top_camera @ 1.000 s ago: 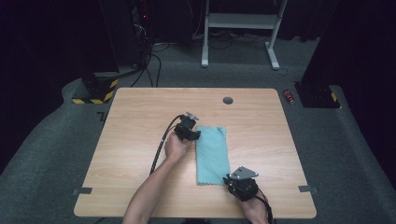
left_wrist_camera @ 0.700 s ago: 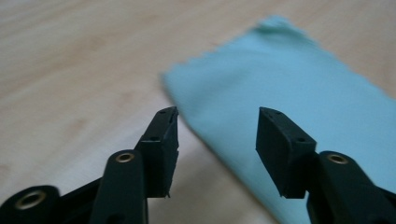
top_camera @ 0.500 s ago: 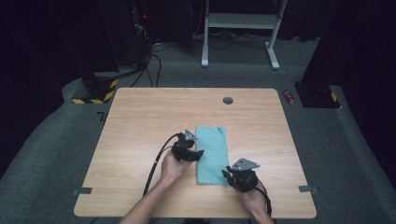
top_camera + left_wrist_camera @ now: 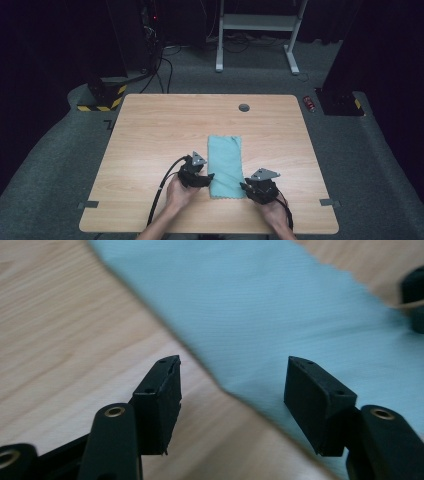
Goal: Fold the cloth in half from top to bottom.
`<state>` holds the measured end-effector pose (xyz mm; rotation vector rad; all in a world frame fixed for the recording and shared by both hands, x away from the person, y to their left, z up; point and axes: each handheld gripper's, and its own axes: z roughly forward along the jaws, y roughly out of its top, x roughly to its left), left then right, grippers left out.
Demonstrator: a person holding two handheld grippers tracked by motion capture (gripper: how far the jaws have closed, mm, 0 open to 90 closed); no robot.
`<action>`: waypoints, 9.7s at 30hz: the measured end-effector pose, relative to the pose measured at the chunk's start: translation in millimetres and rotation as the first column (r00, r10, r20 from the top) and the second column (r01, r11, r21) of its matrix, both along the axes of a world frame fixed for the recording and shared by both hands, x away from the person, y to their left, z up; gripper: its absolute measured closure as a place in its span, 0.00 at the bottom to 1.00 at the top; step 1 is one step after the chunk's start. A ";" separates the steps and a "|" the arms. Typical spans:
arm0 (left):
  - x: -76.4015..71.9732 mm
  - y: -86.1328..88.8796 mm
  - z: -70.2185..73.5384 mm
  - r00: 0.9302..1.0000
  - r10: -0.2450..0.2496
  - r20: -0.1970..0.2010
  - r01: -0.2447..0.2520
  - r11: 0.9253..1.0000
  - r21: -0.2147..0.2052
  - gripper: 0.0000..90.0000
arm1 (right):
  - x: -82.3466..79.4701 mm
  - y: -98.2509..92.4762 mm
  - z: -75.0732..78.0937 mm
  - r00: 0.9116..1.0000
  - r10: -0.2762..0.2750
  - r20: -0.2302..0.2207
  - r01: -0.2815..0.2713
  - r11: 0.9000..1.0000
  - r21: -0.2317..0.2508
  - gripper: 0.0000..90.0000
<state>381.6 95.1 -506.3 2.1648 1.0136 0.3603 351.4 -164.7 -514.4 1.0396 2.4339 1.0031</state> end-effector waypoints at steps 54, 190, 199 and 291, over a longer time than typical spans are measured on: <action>72.0 17.0 0.7 0.985 0.172 -0.028 -0.174 0.982 -0.072 0.44 | 74.0 7.6 8.3 0.994 -0.111 -0.026 0.113 0.988 0.110 0.83; 55.2 -1.4 15.0 0.989 -0.133 -0.067 0.132 0.991 -0.023 0.99 | 72.0 10.6 19.4 1.000 0.012 -0.010 -0.011 0.997 0.079 0.99; 40.3 -0.7 13.0 0.987 -0.155 -0.048 0.156 0.988 0.000 0.99 | 57.7 10.0 17.5 0.999 0.039 -0.004 -0.038 0.996 0.075 0.99; -10.3 10.2 5.9 0.982 -0.188 0.012 0.188 0.979 -0.080 0.79 | 16.5 -5.1 4.1 0.995 0.098 -0.027 -0.093 0.987 0.129 0.85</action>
